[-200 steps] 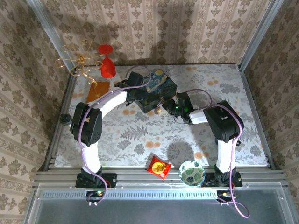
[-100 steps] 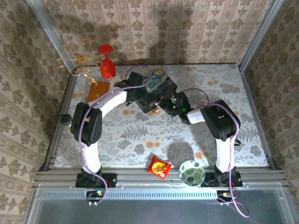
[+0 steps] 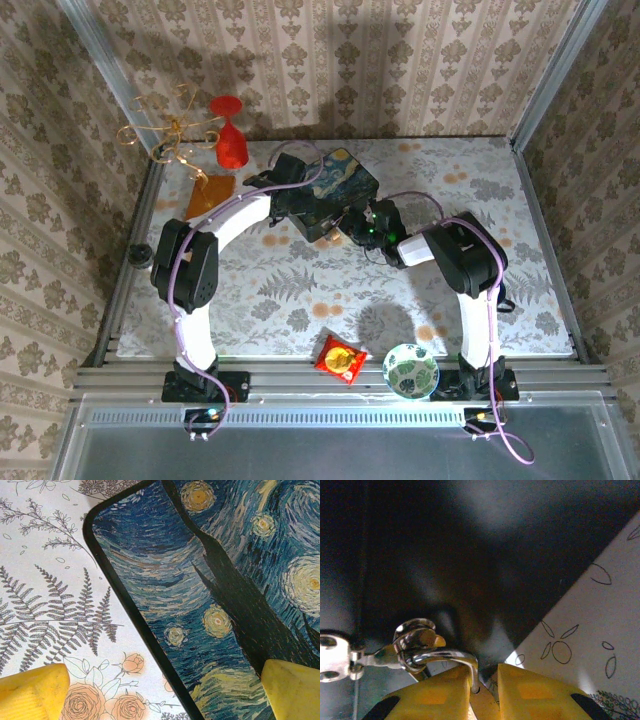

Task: Unlock the padlock with the key

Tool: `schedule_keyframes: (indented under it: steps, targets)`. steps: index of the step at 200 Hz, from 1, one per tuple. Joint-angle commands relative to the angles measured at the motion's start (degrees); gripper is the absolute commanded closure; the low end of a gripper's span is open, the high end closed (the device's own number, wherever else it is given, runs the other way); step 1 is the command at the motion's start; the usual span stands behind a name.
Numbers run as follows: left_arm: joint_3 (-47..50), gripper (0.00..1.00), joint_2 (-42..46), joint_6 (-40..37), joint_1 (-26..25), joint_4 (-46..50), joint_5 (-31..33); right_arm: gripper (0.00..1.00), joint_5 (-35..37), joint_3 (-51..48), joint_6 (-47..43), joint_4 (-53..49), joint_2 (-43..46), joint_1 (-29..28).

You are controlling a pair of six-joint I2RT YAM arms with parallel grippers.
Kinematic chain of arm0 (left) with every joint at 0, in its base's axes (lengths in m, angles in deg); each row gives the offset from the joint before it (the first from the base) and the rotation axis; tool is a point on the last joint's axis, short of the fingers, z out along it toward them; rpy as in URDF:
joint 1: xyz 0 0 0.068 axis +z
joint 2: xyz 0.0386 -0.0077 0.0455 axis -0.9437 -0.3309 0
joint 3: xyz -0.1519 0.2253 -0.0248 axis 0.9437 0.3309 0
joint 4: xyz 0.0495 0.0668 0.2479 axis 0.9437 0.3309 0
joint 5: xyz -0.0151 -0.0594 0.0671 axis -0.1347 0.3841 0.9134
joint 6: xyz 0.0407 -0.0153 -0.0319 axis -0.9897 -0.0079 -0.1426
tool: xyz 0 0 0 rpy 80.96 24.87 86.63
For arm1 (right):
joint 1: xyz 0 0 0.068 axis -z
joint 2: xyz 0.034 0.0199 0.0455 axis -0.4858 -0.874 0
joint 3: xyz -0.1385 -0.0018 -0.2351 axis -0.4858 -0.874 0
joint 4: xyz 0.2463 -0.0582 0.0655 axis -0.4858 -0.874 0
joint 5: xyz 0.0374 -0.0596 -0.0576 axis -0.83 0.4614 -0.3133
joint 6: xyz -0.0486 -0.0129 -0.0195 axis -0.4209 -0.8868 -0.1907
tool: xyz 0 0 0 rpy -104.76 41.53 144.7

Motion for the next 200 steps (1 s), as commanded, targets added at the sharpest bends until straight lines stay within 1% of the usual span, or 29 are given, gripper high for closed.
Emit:
schedule_keyframes:
  steps: [1, 12, 30, 50, 66, 95, 133, 158, 181, 200]
  targets:
    - [-0.1, 0.0, -2.2, -0.7, 0.2, 3.1, -0.4, 0.77, -0.4, 1.8, 0.6, 3.4, -1.7, -0.5]
    - [-0.2, 0.0, -2.2, -0.7, 0.2, 3.1, -0.4, 0.78, -0.2, 1.7, 1.1, 4.8, -2.2, -0.6]
    - [0.0, 0.0, -2.3, -0.6, 0.2, 3.2, -0.3, 0.86, 0.0, 1.2, 2.3, 8.6, -3.2, -0.6]
    - [0.0, 0.0, -2.3, -0.3, 0.2, 3.4, -0.2, 0.92, 0.0, 0.8, 4.4, 13.5, -4.4, -0.6]
    - [0.1, 0.0, -2.3, -0.3, 0.3, 3.5, -0.1, 1.0, 0.0, 0.8, 5.6, 15.4, -4.7, -0.6]
    - [0.4, 0.0, -2.0, -0.4, 0.3, 3.6, 0.3, 1.0, 1.1, -1.2, 5.8, 16.6, -2.9, -0.6]
    - [1.1, 0.0, -1.2, -0.1, 0.5, 3.6, 0.4, 1.0, 1.5, -4.5, 3.2, 12.5, 0.9, -0.5]
    - [1.6, 0.0, -0.7, -0.1, 0.6, 3.5, 0.6, 1.0, 2.0, -8.0, 2.9, 13.2, 2.8, -0.8]
    - [1.8, 0.0, -0.6, 0.0, 0.7, 3.4, 0.5, 1.0, 3.2, -10.3, 2.2, 11.3, 4.4, -1.0]
    - [1.8, 0.0, -0.6, 0.0, 0.7, 3.4, 0.4, 1.0, 3.8, -10.2, 1.2, 7.8, 5.1, -1.0]
